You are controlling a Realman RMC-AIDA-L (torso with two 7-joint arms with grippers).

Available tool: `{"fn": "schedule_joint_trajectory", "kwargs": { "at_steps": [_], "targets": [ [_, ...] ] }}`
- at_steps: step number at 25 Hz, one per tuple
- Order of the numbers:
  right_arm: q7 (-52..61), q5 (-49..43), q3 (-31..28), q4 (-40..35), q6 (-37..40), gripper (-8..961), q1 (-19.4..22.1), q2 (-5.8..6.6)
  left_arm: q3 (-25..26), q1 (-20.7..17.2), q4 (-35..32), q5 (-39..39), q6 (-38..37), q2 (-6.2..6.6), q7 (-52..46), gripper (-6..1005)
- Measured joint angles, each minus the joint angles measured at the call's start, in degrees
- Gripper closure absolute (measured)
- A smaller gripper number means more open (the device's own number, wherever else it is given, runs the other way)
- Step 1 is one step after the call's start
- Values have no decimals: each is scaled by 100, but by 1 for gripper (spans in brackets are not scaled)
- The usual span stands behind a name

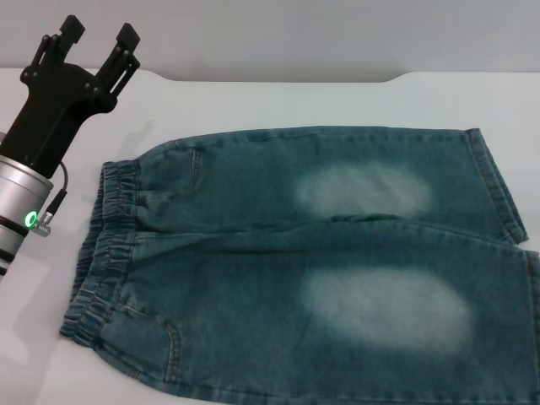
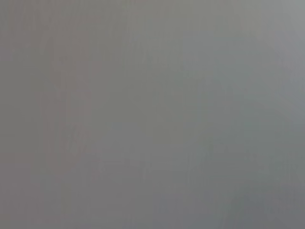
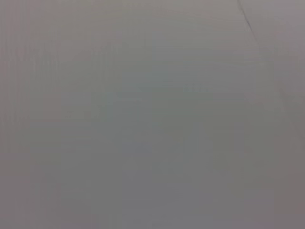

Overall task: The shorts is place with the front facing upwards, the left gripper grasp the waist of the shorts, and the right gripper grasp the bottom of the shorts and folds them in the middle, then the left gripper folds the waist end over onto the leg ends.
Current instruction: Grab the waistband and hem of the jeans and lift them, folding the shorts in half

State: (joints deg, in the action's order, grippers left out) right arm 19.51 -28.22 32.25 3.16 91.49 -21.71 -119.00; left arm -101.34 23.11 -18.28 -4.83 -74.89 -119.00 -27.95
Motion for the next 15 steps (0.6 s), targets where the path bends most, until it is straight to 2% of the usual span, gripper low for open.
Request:
{"fn": "schedule_joint_trajectory", "kwargs": {
  "at_steps": [15],
  "targets": [
    [0,19,0,0,0,427,0,0,0,11,0,0,22,0,0,185]
  ]
}}
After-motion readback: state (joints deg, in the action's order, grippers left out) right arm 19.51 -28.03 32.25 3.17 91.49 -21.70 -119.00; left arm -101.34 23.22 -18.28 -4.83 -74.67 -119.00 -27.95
